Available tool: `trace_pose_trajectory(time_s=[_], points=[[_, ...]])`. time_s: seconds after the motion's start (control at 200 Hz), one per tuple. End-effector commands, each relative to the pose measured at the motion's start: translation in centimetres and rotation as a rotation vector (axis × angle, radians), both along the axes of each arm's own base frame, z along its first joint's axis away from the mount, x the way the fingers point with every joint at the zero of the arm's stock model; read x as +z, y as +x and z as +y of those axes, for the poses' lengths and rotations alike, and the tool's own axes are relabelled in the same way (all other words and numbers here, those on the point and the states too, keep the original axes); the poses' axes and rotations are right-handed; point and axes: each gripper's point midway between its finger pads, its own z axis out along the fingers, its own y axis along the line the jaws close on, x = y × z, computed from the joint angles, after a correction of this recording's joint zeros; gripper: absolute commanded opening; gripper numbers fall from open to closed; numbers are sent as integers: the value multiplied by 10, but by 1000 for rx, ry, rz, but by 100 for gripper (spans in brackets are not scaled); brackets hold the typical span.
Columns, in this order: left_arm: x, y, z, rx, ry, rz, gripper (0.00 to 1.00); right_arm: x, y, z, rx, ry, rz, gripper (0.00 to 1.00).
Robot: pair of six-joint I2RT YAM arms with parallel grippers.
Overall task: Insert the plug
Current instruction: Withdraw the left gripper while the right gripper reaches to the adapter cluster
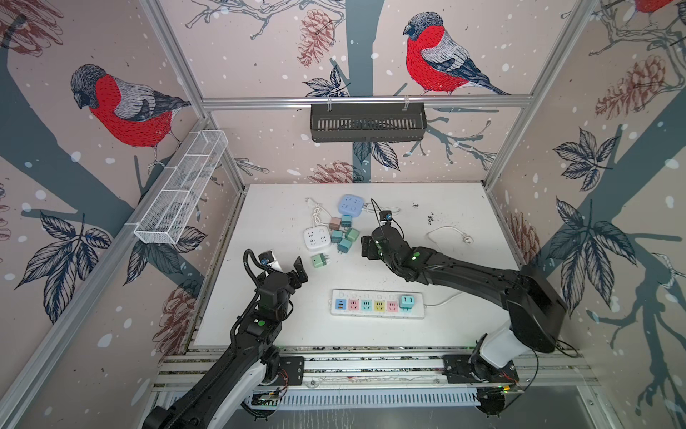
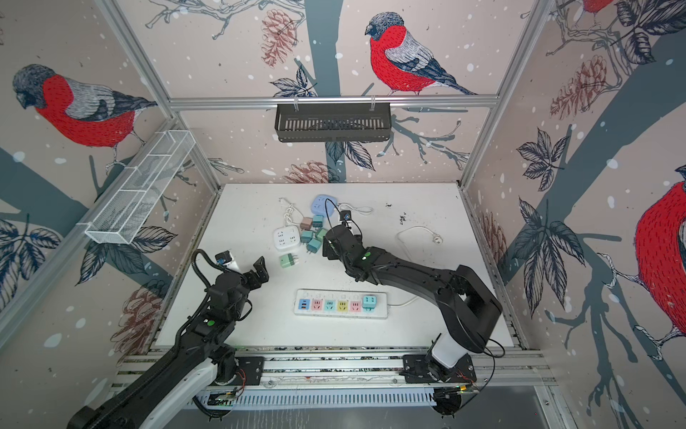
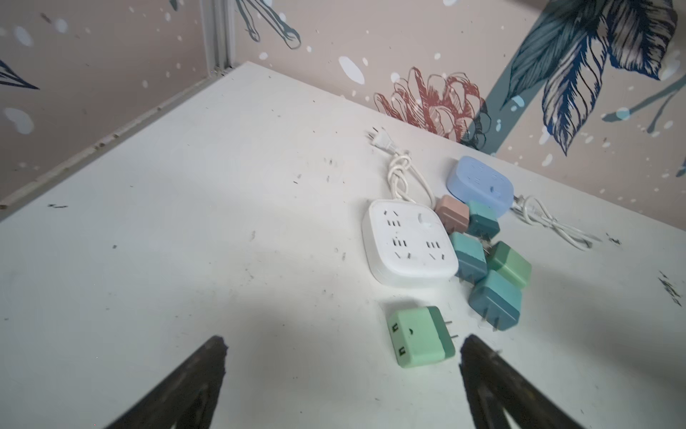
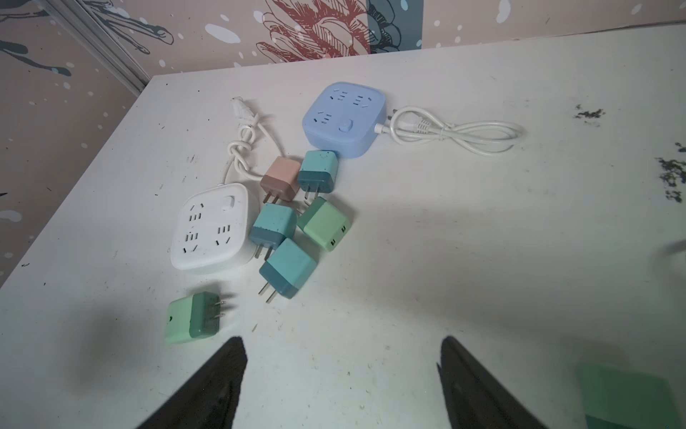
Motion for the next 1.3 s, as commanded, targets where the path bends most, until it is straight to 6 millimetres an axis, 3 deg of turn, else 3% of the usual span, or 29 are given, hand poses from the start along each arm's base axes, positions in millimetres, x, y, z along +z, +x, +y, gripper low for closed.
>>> trace_pose_trajectory(time_s=[0.0, 0.135, 0.345, 0.62, 1.031, 1.296], points=[[2, 4, -1, 22, -54, 38, 98, -10, 12, 8, 6, -70, 16, 82], [-8, -6, 23, 195, -92, 109, 98, -26, 33, 21, 7, -91, 37, 80], [-28, -1, 4, 107, -141, 156, 98, -58, 64, 44, 16, -119, 74, 79], [-33, 2, 2, 116, -123, 216, 98, -86, 98, 68, 4, -165, 107, 79], [-28, -2, 3, 114, -153, 181, 98, -120, 117, 58, -69, -213, 141, 78], [-25, -5, 6, 121, -162, 152, 98, -140, 128, 64, -81, -218, 164, 78]])
